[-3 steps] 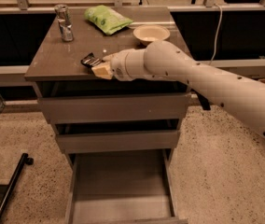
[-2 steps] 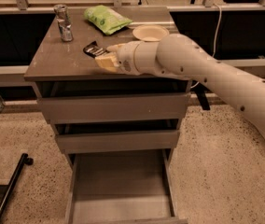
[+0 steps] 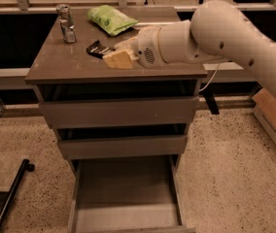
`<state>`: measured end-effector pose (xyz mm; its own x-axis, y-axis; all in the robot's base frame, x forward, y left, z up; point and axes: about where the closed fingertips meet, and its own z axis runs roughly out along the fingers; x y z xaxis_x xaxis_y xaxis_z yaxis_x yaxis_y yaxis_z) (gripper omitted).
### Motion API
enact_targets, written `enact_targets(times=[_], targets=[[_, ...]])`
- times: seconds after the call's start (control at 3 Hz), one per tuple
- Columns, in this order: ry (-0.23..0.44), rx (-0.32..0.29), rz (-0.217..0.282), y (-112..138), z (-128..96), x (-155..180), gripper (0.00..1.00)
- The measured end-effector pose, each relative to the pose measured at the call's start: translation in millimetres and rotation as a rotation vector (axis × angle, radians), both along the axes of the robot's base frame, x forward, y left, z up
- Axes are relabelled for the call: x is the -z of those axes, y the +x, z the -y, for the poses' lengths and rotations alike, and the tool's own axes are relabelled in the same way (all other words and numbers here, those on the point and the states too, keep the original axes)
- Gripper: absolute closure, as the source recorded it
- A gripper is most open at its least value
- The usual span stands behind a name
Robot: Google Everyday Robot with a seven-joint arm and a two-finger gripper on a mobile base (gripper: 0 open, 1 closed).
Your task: Place rxbar chocolate into bottom drawer
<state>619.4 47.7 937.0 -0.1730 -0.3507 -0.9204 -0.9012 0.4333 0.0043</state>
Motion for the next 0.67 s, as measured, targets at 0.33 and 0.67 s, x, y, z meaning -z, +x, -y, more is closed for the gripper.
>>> enact_targets(times=[0.33, 0.67], targets=[[-0.072, -0.043, -0.152, -56, 23, 32, 1.0], [-0.127, 0.028, -0.312, -127, 50, 87, 1.0]])
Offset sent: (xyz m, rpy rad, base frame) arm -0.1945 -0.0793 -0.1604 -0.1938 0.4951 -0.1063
